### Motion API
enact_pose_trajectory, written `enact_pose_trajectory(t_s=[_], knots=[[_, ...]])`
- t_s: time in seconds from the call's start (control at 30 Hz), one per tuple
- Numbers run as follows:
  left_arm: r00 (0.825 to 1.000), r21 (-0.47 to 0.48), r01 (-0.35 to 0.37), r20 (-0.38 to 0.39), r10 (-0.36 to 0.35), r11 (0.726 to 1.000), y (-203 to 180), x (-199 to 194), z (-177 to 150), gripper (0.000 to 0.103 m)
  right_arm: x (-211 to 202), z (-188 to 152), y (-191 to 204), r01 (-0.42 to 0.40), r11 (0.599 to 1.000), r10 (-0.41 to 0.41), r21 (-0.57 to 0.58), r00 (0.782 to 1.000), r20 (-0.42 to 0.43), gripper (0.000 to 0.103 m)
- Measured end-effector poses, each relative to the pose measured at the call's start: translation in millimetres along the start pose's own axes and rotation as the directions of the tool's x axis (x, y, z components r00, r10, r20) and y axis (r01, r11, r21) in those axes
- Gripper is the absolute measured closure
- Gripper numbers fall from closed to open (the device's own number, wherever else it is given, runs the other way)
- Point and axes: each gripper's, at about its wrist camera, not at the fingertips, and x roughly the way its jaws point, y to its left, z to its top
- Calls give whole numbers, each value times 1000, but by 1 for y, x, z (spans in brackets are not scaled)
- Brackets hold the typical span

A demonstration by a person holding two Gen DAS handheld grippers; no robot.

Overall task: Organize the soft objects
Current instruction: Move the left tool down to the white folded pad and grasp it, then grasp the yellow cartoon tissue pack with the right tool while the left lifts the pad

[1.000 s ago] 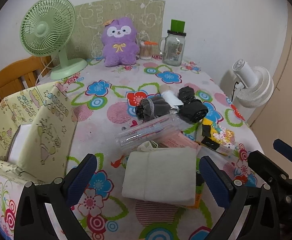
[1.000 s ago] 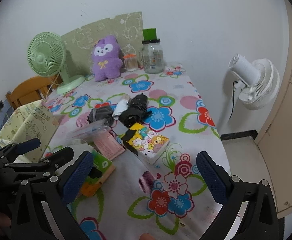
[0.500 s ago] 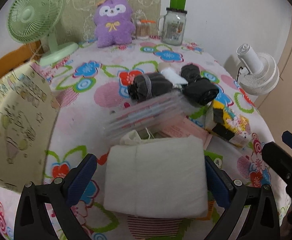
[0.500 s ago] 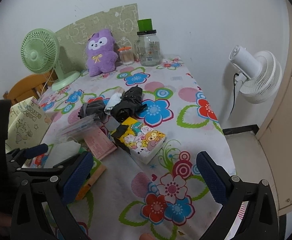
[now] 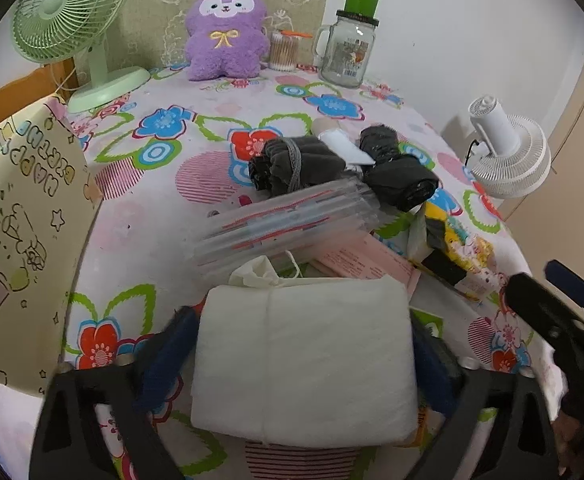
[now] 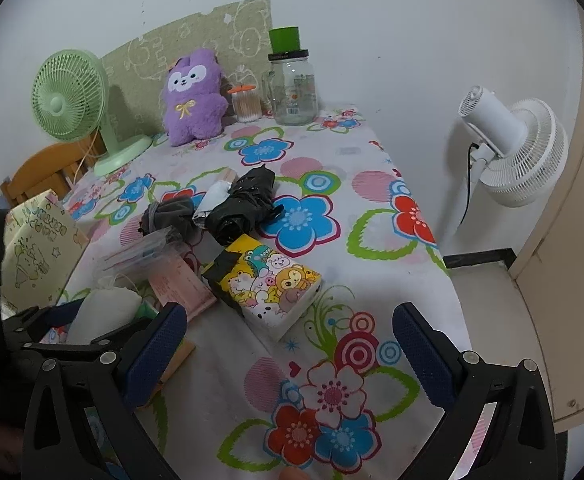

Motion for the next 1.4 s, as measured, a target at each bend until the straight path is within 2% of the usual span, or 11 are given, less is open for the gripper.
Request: enact_pose_trajectory(t_s=[0.3, 0.53, 0.63, 0.7, 0.77, 0.83, 0.9, 1.03, 1.4], knots=[[1000, -20, -7, 18, 7, 1000, 7, -8, 1, 21, 42, 13, 3, -39, 996, 34, -79, 997, -66, 0], [1000, -26, -6, 19, 6, 1000, 11, -8, 1, 21, 73, 18, -2, -99, 991, 85, -91, 986, -145, 0], [1000, -27, -5, 18, 6, 1000, 11, -8, 2, 21, 76, 21, 0, -120, 987, 103, -107, 983, -151, 0], [1000, -28, -5, 18, 6, 1000, 11, -8, 1, 21, 79, 21, 4, -109, 985, 87, -135, 983, -162, 1], [1000, -31, -2, 17, 2, 1000, 11, -8, 2, 21, 80, 21, 6, -96, 983, 70, -157, 984, -165, 5], [1000, -32, -2, 18, 2, 999, 11, -8, 2, 21, 77, 22, 9, -98, 978, 68, -185, 985, -159, 25], [1000, -31, -4, 19, 4, 1000, 11, -8, 2, 21, 76, 22, 11, -89, 974, 56, -211, 986, -158, 36], [1000, -31, -8, 24, 9, 999, 12, -11, 2, 21, 74, 22, 8, -98, 974, 64, -202, 984, -165, 43], [998, -42, -8, 67, 11, 999, 14, -33, 7, 22, 50, 21, 9, -106, 982, 86, -153, 987, -133, 45]])
